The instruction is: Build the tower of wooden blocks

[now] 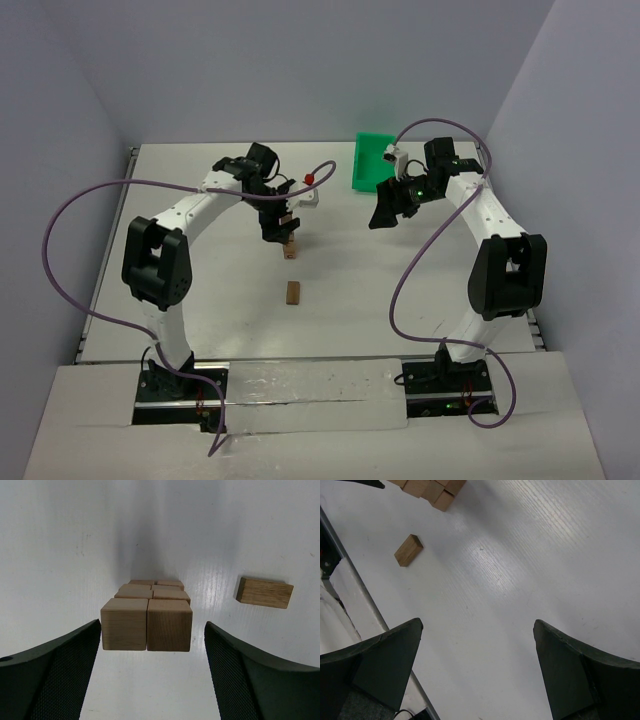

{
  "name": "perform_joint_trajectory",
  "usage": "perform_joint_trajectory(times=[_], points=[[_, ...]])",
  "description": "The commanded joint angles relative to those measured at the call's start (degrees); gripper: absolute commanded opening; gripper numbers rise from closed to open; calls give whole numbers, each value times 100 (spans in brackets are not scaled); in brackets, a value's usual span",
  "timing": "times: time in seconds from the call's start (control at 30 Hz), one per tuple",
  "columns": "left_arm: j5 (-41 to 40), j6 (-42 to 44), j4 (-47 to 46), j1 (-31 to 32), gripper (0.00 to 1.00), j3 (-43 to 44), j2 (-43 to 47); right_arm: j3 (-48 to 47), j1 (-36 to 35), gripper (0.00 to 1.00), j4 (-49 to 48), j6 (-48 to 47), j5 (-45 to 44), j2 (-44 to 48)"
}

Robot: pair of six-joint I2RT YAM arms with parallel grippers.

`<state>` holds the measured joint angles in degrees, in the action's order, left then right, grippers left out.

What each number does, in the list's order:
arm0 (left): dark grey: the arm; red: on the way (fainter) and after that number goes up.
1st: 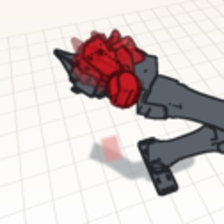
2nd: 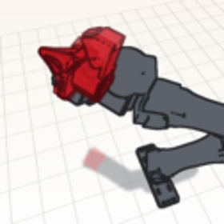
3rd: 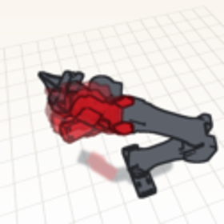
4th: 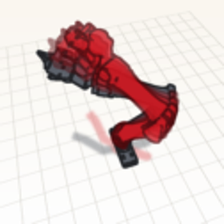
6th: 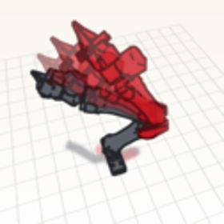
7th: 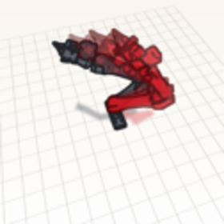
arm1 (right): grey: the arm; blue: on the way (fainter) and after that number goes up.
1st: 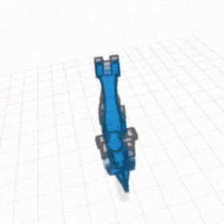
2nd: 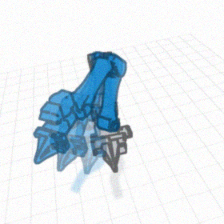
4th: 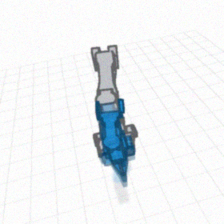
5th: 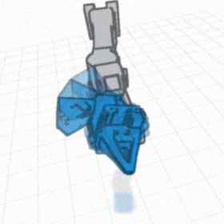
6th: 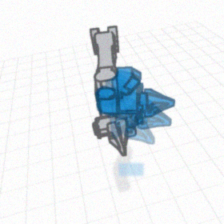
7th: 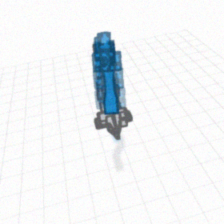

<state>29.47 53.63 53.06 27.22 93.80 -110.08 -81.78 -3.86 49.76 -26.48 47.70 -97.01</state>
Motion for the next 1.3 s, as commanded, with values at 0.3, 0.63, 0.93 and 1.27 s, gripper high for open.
perform_joint_trajectory(times=[0.3,0.63,0.93,1.27], points=[[241,34,170,-9,99,363,121,-231,-42,100,37,-30,38,1],[-72,-101,416,-57,99,855,829,-110,-154,100,-30,-45,-127,163],[414,-1837,-550,-737,99,557,2211,290,-777,100,51,-539,-820,714],[1360,-4575,-1743,-2653,99,-1065,3626,1811,-2817,100,-639,-1609,-1841,1861]])
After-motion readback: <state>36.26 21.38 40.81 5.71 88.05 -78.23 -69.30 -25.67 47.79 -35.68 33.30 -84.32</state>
